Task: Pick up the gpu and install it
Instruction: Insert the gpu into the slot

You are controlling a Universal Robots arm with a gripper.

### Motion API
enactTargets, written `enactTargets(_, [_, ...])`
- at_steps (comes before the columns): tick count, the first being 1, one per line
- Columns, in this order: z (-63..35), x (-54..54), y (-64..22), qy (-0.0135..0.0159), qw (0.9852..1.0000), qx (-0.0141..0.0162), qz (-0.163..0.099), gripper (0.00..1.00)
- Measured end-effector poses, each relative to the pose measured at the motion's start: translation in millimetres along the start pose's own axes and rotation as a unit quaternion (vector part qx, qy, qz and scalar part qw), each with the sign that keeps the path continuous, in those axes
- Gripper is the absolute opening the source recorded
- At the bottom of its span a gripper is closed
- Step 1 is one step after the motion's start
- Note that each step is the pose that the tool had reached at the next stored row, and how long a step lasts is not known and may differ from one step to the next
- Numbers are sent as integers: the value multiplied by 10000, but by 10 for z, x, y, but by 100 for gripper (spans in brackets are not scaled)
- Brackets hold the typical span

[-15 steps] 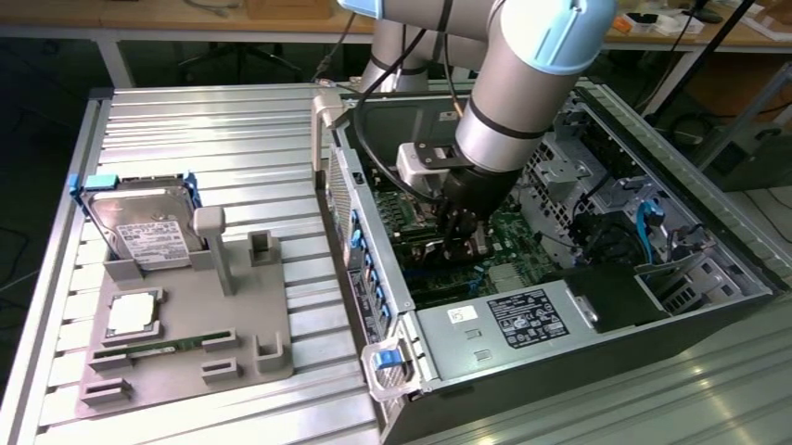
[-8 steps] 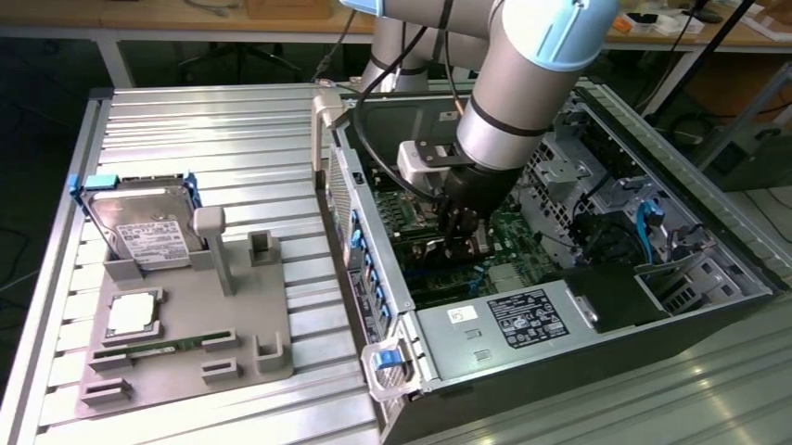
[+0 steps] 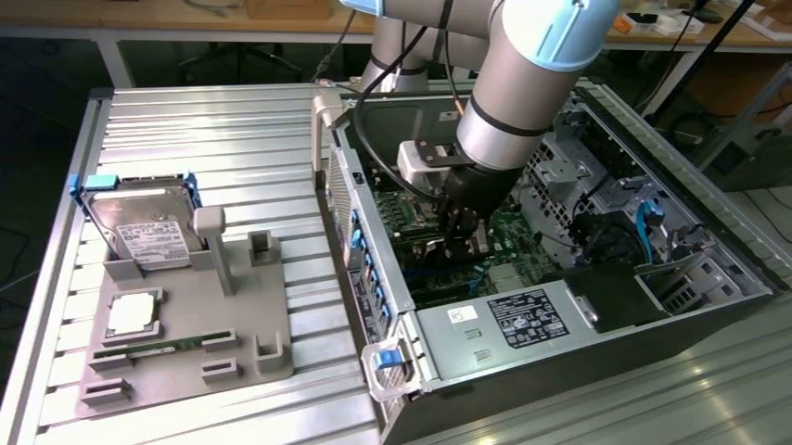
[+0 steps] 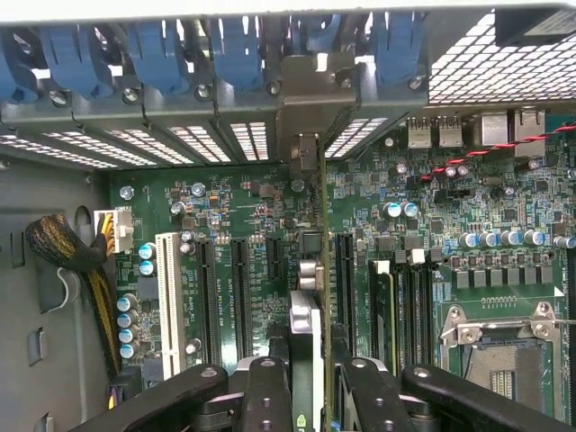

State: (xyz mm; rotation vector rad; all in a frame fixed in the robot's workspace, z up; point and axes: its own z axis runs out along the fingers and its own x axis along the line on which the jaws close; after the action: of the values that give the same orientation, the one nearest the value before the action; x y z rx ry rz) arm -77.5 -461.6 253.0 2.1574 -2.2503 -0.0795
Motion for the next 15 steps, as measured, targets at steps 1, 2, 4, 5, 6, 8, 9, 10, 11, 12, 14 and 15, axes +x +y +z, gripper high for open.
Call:
enactTargets(1, [0,0,0,0,10000,0,0,27])
enactTargets(2, [1,-1,0,1,10000,0,0,27])
enactTargets(4, [2,-7,0,1,10000,-1,0,27])
enactTargets(5, [3,-15,1,0,10000,0,1,27])
enactTargets(6, [3,-20,0,0,10000,0,0,27])
enactTargets(8, [3,-23,1,1,10000,0,-1,27])
enactTargets(9, [4,-23,1,0,10000,0,-1,27])
enactTargets(10, [4,-23,1,1,10000,0,-1,27])
enactTargets(11, [12,-25,1,0,10000,0,0,27])
enactTargets(12, [25,-24,3,4,10000,-1,-1,27])
enactTargets(14, [41,-26,5,3,10000,-1,-1,27])
enactTargets(15, [47,-26,5,3,10000,-1,-1,27])
